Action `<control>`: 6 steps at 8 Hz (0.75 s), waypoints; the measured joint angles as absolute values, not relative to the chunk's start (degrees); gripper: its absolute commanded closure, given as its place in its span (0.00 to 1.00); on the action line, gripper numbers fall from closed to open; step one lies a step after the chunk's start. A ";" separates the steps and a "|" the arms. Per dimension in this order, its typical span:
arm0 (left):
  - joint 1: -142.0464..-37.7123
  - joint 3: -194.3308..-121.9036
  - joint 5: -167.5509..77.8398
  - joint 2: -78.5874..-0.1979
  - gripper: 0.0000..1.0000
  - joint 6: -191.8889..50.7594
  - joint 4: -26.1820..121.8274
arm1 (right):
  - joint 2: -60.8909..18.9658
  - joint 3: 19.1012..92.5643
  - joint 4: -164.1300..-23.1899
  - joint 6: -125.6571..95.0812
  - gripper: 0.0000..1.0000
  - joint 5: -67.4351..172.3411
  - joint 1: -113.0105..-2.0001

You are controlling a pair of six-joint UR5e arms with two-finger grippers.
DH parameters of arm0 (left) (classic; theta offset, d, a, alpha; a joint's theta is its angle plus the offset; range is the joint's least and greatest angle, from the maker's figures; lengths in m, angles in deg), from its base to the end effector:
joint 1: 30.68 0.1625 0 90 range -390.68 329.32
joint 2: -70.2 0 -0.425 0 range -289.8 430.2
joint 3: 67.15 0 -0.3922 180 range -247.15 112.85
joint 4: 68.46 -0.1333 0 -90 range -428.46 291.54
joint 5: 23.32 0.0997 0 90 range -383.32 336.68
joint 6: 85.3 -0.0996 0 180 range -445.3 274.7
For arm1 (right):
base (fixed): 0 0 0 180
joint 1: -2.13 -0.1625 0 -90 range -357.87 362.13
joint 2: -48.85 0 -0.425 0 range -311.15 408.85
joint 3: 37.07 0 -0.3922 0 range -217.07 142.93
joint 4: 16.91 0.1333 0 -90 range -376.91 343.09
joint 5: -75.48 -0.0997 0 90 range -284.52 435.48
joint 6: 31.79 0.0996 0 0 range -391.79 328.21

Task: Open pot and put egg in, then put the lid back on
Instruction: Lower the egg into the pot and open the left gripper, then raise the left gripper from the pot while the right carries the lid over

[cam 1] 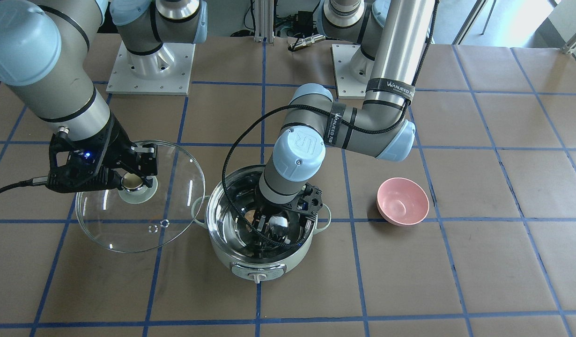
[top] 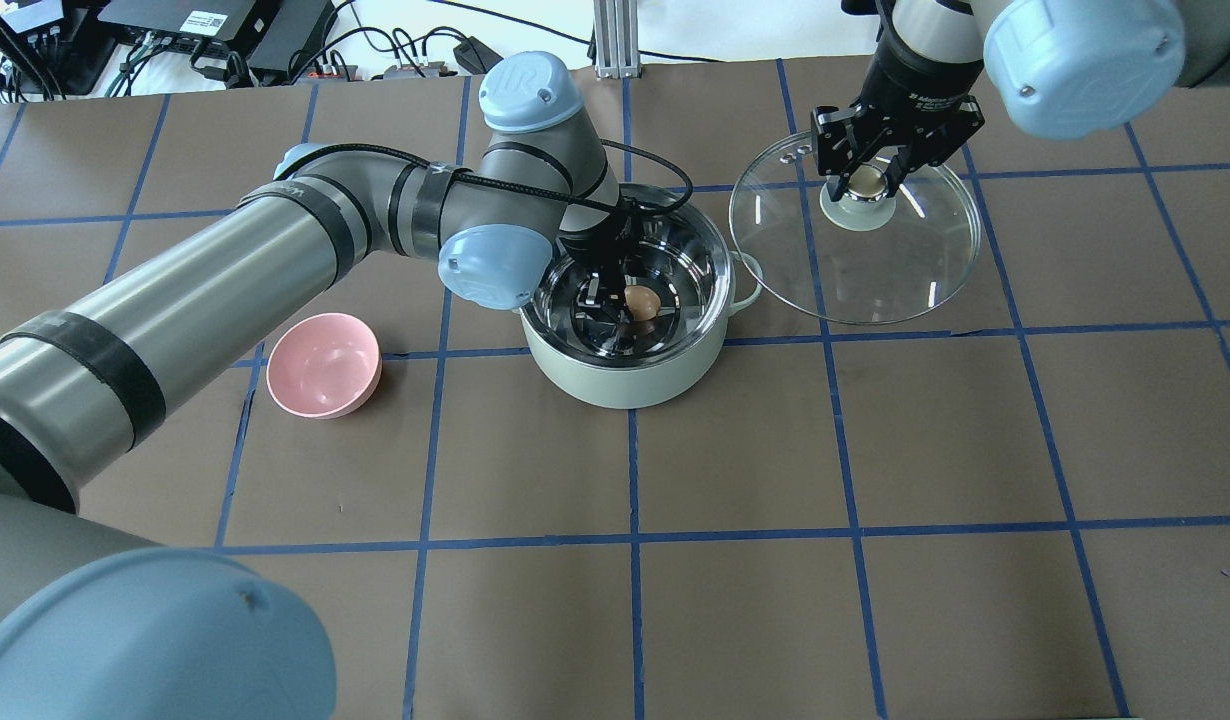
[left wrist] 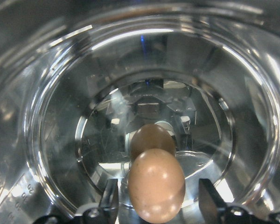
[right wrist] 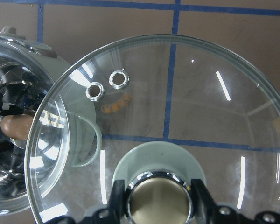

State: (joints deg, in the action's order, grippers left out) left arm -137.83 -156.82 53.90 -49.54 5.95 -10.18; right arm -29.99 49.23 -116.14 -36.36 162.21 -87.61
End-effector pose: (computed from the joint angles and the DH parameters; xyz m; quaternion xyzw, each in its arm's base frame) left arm -0.3419 -0.5810 0.2459 0.5969 -0.7943 -0.0785 0.0813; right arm 0.1364 -0.5745 0.4322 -0.0380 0.9988 -0.0166 0.0279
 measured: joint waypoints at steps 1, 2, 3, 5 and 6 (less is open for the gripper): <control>-137.82 -156.74 54.04 -49.17 0.07 5.93 -10.23 | -29.99 49.23 -116.11 -36.36 1.00 162.13 -87.61; -137.82 -156.55 54.13 -48.56 0.03 5.89 -10.29 | -29.99 49.23 -116.11 -36.36 1.00 162.12 -87.61; -137.79 -156.43 54.17 -47.49 0.02 5.87 -10.29 | -30.00 49.23 -116.13 -36.32 1.00 162.09 -87.61; -137.54 -156.14 54.20 -43.83 0.02 5.83 -10.14 | -30.11 49.24 -116.14 -36.15 1.00 162.12 -87.61; -136.86 -156.02 54.24 -41.69 0.02 5.67 -9.87 | -30.19 49.23 -116.11 -35.92 1.00 162.09 -87.63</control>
State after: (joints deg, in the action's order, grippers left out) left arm -136.86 -156.02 54.24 -41.69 5.67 -9.87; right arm -30.19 49.23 -116.11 -35.92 162.09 -87.63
